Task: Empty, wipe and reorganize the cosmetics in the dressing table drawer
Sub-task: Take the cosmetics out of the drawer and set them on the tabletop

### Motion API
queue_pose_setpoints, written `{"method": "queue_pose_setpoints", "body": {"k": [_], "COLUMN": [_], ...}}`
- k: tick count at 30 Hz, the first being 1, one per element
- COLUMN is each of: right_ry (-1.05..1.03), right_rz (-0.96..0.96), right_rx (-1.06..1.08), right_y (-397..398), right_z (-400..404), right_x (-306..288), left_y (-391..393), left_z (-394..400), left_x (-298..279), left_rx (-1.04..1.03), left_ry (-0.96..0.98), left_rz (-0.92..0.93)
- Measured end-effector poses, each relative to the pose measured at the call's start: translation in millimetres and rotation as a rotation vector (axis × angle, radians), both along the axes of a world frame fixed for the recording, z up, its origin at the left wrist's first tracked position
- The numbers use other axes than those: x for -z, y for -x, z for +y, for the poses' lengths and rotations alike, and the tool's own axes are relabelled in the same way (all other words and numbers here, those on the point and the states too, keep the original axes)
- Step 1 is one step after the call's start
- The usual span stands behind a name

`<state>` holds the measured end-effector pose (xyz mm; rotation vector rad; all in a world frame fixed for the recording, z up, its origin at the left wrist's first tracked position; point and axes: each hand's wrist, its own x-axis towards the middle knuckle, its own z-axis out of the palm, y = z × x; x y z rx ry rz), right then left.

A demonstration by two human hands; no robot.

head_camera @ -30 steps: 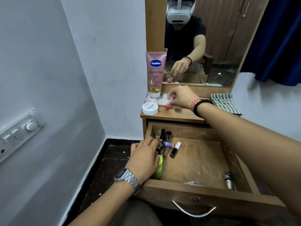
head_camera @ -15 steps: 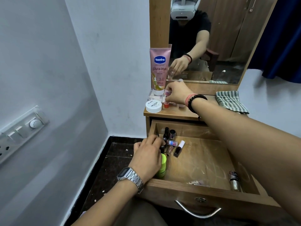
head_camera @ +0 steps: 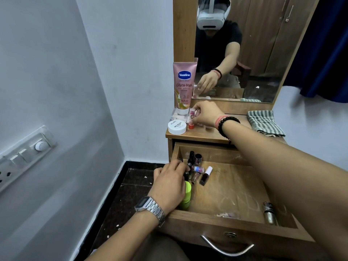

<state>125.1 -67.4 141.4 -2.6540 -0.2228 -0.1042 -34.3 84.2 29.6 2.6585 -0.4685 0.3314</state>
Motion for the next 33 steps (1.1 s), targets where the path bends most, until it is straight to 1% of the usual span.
{"method": "queue_pose_setpoints", "body": {"k": [2, 4, 6, 7, 8, 9, 10, 11, 12, 13, 14, 16, 19, 22, 25, 27, 30, 33], "right_ry": [-0.034, -0.049, -0.067, -0.082, -0.088, -0.084, -0.073, -0.041, 0.014, 0.079, 0.139, 0.243, 0.303, 0.298, 0.249, 0.183, 0.06, -0.139], "right_rz": [-0.07, -0.221, -0.331, -0.326, -0.28, -0.193, -0.067, 0.059, 0.147, 0.181, 0.169, 0.071, -0.044, -0.051, -0.057, -0.043, -0.036, -0.061], "right_rx": [0.067, 0.158, 0.148, 0.084, -0.011, -0.119, -0.221, -0.306, -0.378, -0.439, -0.485, -0.519, -0.487, -0.462, -0.455, -0.43, -0.327, -0.178], "right_y": [1.5, 13.4, 35.0, 48.8, 63.7, 79.4, 95.6, 110.1, 123.1, 133.9, 141.9, 153.7, 161.7, 164.8, 167.4, 168.2, 167.1, 157.7], "right_z": [-6.2, -14.1, -21.2, -23.5, -25.0, -25.3, -24.5, -22.6, -20.1, -16.6, -12.9, -4.7, 2.0, 6.6, 4.0, -3.0, -19.3, -43.7], "right_x": [0.7, -0.1, 2.8, 6.0, 11.0, 17.0, 24.1, 32.3, 40.6, 49.3, 57.9, 73.4, 86.4, 90.3, 90.3, 83.9, 62.4, 34.9], "left_y": [-0.2, -0.5, -1.1, -0.9, -1.0, -1.1, -1.3, -2.0, -1.8, -1.4, -1.2, -0.6, 1.9, 3.7, 4.9, 5.6, 5.8, 5.6], "left_z": [0.2, 0.4, 0.7, 1.1, 1.8, 2.4, 2.8, 3.2, 3.6, 4.1, 5.0, 7.3, 7.3, 5.4, 4.6, 4.7, 4.7, 5.2], "left_x": [-1.0, -2.9, -4.3, -4.6, -4.7, -5.0, -5.2, -5.5, -6.1, -6.3, -6.8, -7.2, -8.6, -11.2, -12.5, -13.0, -13.9, -13.7], "left_rx": [-0.016, -0.044, -0.086, -0.107, -0.129, -0.147, -0.163, -0.177, -0.189, -0.2, -0.206, -0.214, -0.22, -0.212, -0.211, -0.217, -0.224, -0.22], "left_ry": [0.009, 0.029, 0.06, 0.081, 0.106, 0.128, 0.145, 0.161, 0.175, 0.191, 0.206, 0.229, 0.246, 0.231, 0.222, 0.228, 0.228, 0.231], "left_rz": [0.003, 0.014, 0.033, 0.05, 0.067, 0.081, 0.092, 0.099, 0.104, 0.107, 0.104, 0.079, 0.022, 0.008, 0.015, 0.018, 0.027, 0.029]}}
